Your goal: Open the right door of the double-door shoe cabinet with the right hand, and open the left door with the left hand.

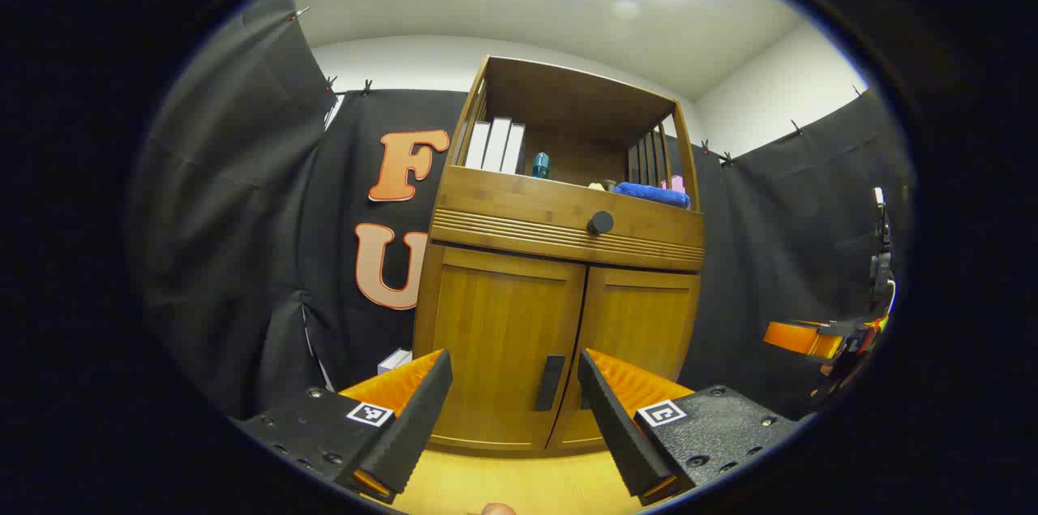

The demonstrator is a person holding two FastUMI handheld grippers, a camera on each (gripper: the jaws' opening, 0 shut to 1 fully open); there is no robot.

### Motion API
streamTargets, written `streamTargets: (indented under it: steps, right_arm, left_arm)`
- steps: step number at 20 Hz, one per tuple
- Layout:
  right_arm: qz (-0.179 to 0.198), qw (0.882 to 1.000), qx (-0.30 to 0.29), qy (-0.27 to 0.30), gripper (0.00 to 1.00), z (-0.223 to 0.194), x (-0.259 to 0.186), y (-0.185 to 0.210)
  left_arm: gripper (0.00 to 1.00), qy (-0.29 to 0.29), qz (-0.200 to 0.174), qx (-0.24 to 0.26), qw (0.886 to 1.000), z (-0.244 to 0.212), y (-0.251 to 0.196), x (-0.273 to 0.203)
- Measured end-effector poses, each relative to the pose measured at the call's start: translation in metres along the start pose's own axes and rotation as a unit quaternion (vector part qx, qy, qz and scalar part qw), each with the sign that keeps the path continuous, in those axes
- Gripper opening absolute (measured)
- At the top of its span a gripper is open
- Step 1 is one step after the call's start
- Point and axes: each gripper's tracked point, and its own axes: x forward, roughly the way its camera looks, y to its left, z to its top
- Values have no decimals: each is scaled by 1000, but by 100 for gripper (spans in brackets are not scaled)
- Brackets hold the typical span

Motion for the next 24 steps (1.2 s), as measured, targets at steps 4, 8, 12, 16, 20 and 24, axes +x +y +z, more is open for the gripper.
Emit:
streamTargets:
  steps: [4, 8, 12, 16, 20, 24]
  right_arm:
    - [2, 1000, 13, 3, 97, -2, -8, -9]
    - [-2, 1000, 13, -4, 88, 3, -10, -14]
    - [-4, 1000, 15, -2, 97, 2, -13, -18]
    - [-5, 1000, 14, -6, 88, 4, -15, -19]
    - [-4, 1000, 14, -2, 97, -1, -13, -14]
    - [-5, 1000, 9, 5, 97, -9, 2, -6]
  left_arm:
    - [92, 4, 3, -1, 1000, -3, -4, 3]
    - [94, 17, 2, -4, 1000, -9, -7, 4]
    - [94, 12, 0, 0, 1000, -5, -10, 2]
    - [94, 12, 0, 3, 1000, -5, -13, -1]
    - [94, 8, 1, 11, 1000, -2, -13, -3]
    - [92, 9, 2, 16, 1000, -4, -12, -6]
